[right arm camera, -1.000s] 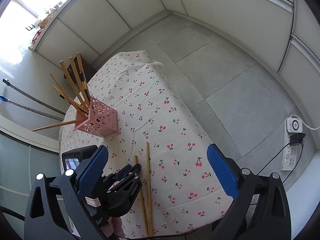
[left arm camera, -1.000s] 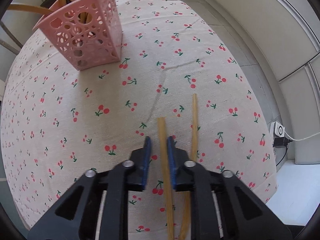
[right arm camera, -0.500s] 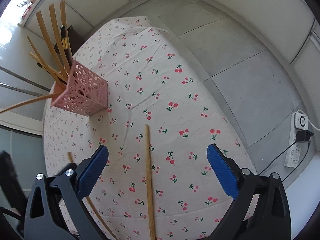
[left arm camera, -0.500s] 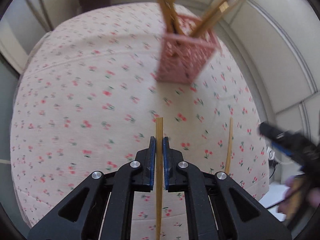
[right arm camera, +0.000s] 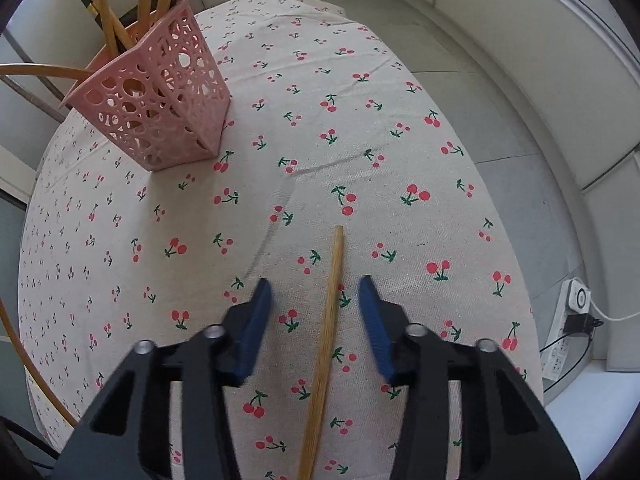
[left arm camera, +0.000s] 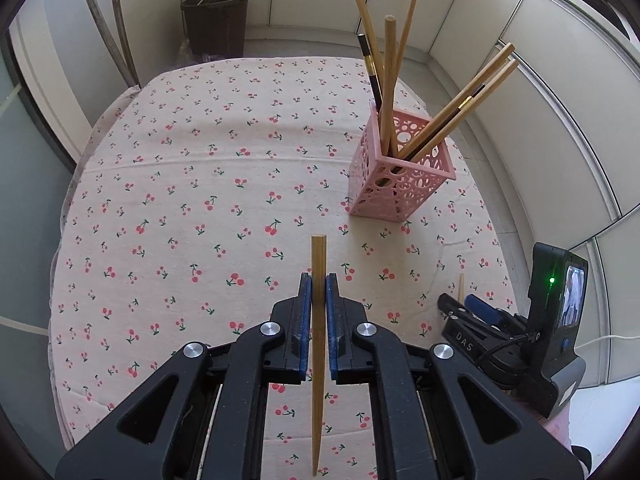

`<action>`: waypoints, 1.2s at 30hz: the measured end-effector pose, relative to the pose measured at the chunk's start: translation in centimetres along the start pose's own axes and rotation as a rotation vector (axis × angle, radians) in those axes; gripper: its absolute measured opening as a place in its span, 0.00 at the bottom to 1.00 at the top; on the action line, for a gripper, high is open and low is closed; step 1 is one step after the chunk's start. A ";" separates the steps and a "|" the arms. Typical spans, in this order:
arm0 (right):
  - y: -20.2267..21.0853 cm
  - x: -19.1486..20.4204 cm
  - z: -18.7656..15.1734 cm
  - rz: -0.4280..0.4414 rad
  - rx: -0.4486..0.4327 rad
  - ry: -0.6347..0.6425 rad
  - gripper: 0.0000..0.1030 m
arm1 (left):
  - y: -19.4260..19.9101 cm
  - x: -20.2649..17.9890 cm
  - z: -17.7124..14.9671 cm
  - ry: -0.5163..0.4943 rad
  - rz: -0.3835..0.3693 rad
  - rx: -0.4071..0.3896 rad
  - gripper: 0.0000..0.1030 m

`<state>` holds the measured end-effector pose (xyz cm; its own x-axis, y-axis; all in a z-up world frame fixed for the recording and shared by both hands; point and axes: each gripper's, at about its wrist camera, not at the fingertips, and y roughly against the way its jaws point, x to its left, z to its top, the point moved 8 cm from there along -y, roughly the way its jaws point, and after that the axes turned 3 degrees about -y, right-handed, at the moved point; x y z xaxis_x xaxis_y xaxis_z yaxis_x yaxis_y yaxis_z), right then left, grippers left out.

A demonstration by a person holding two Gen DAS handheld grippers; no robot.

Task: Organize utensils
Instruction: 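Carry both wooden chopsticks up over the pink basket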

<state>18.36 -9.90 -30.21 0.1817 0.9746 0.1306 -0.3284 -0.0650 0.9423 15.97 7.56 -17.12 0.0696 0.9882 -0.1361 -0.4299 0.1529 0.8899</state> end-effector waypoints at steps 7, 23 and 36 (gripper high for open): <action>0.3 -0.9 0.6 0.083 0.006 -0.046 0.06 | 0.5 0.4 0.3 0.017 -0.001 -0.017 0.06; 11.9 0.0 1.3 0.247 -0.234 0.000 0.06 | 6.7 0.4 2.3 0.025 -0.061 -0.171 0.06; 21.6 1.7 2.4 0.372 -0.410 0.048 0.06 | 12.9 0.7 3.3 0.017 -0.089 -0.306 0.07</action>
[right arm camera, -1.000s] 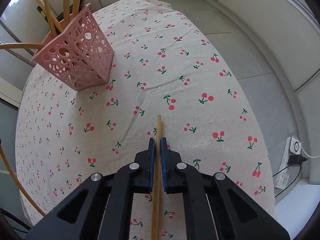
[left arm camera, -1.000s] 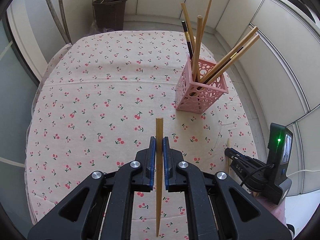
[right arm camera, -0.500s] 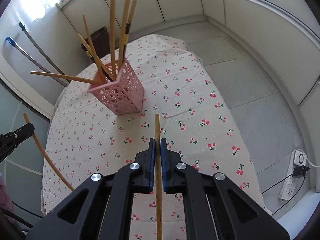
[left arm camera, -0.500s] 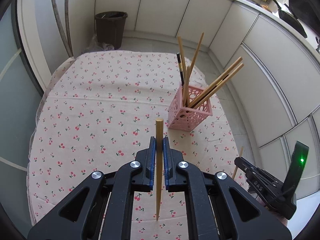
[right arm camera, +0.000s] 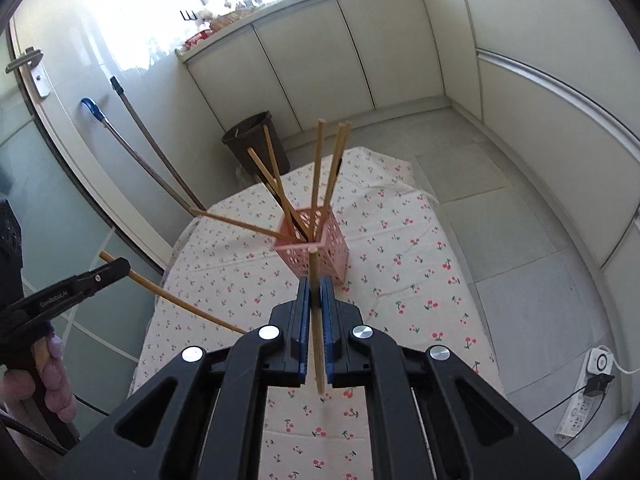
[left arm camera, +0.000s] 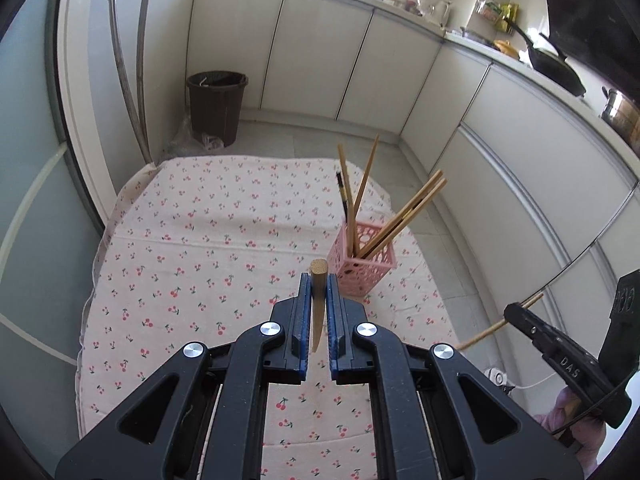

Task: Organize utensils
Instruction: 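Carry both wooden chopsticks up over the pink basket, then open both grippers to drop the chopsticks into the pink basket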

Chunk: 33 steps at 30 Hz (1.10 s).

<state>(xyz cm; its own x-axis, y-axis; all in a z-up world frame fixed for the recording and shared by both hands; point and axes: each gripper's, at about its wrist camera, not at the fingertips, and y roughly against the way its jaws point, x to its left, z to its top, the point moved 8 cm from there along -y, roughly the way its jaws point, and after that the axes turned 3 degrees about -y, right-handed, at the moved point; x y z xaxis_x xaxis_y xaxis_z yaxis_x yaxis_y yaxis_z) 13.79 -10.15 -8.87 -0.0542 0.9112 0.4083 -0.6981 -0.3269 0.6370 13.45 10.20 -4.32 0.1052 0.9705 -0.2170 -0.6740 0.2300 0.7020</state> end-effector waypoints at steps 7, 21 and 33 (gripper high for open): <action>3.3 2.9 7.2 0.081 -0.149 -0.011 0.06 | 1.5 -1.7 4.1 0.023 -0.045 -0.085 0.06; 6.9 1.1 14.8 0.134 -0.323 -0.062 0.06 | 0.4 -5.4 12.1 0.074 -0.060 -0.252 0.07; 3.5 -0.7 16.3 0.097 -0.302 -0.108 0.06 | -3.4 -3.5 12.1 0.172 -0.037 -0.230 0.24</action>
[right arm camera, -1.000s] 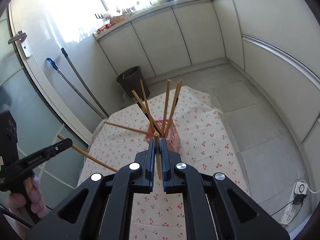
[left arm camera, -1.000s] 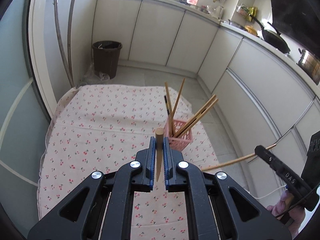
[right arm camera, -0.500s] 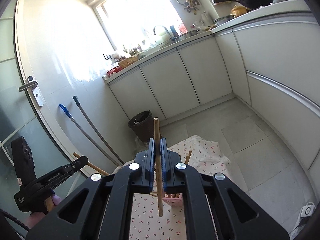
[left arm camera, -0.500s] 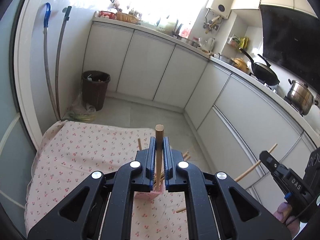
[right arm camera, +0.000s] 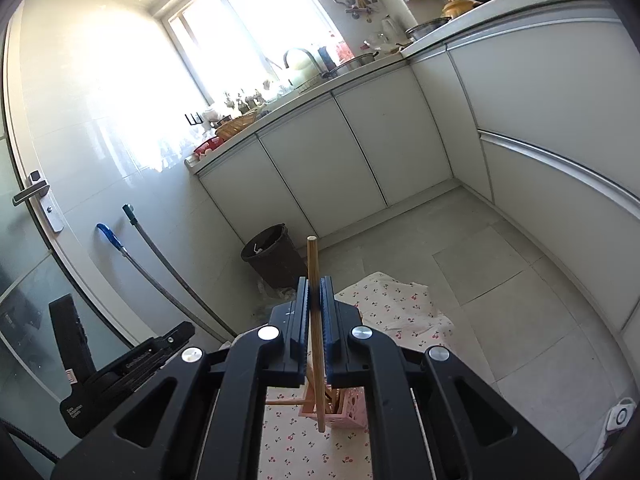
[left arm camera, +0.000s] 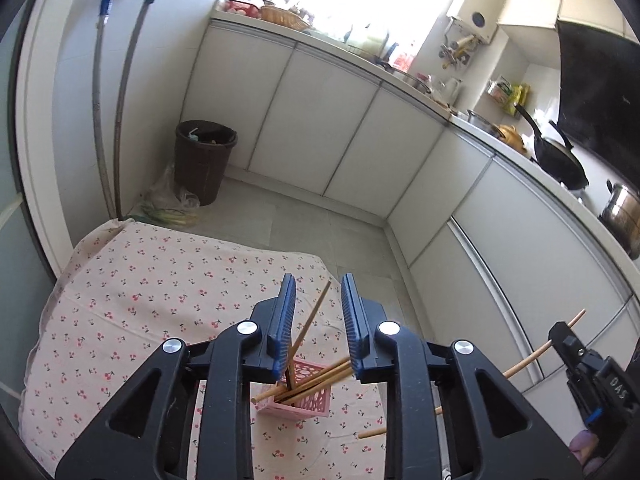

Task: Organize utensils
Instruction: 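Open both grippers to drop the chopsticks into the pink basket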

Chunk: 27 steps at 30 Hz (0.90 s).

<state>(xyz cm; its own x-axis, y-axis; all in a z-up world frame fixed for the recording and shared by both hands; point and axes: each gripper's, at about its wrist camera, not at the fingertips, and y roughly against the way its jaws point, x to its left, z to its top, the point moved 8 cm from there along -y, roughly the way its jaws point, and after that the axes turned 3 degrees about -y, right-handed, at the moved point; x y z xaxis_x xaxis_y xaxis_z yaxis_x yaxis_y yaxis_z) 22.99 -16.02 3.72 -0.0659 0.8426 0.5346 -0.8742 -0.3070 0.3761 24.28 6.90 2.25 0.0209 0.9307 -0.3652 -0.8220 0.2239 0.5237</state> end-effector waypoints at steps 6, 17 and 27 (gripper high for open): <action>-1.8 0.2 -0.2 -0.014 0.001 -0.011 0.06 | 1.0 1.0 0.3 0.023 0.013 0.005 0.31; -6.9 0.4 -1.9 -0.066 0.031 -0.007 0.06 | -0.1 1.6 -0.6 0.005 0.029 0.054 0.32; -9.7 1.6 -4.9 -0.060 0.113 0.032 0.11 | 0.8 1.7 -0.8 -0.019 0.034 0.029 0.36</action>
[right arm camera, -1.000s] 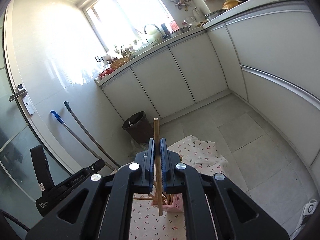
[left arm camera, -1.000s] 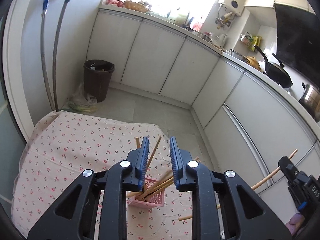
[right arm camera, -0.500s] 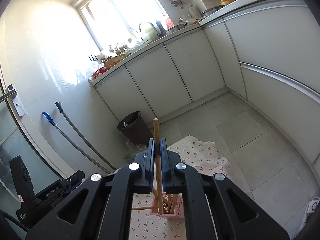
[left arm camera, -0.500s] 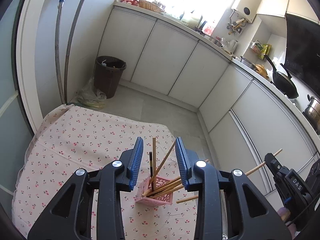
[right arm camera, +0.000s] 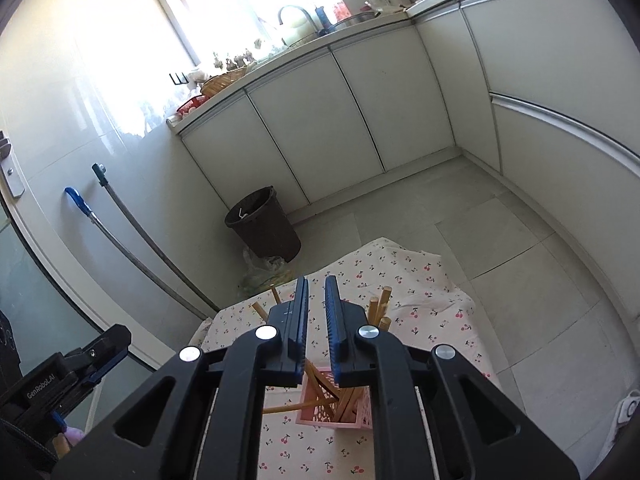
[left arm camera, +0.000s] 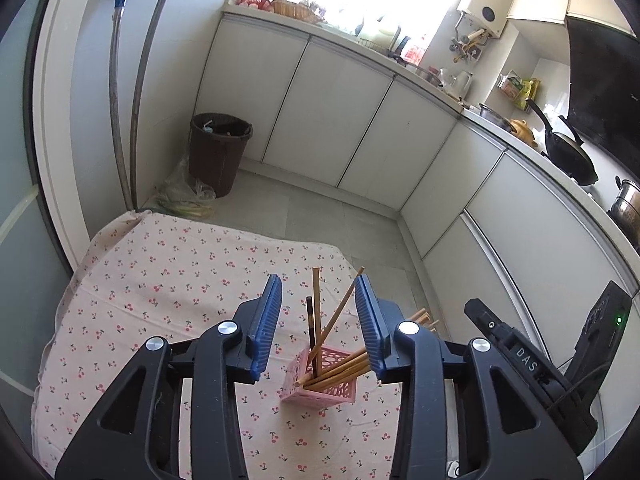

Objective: Organize utensils

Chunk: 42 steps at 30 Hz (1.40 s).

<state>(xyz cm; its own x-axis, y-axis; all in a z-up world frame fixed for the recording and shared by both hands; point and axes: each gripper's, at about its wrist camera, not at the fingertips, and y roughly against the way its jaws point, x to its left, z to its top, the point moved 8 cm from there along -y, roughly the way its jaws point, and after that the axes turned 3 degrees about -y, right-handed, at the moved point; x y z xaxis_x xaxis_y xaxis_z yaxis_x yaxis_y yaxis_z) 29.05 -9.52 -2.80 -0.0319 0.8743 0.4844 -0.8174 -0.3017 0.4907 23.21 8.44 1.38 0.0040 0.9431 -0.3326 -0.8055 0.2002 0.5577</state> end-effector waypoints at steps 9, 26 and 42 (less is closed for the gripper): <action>2.9 -1.4 -3.1 -0.085 0.038 0.087 0.11 | 0.5 -2.6 -3.6 -0.121 0.086 -0.001 0.37; 8.3 -6.8 -9.7 -0.233 0.087 0.113 0.58 | 2.3 -3.0 -10.8 -0.246 0.199 0.021 0.84; 12.2 -9.3 -13.7 -0.399 0.023 0.116 0.91 | 4.7 -2.5 -15.8 -0.336 0.301 0.048 0.93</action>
<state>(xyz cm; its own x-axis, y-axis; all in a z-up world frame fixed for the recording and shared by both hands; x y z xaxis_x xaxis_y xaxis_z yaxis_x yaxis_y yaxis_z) 11.52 -16.14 -11.27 0.2189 0.9610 0.1688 -0.7656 0.0619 0.6404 10.03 2.83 -7.22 -0.0275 0.9935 0.1108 -0.7722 -0.0915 0.6288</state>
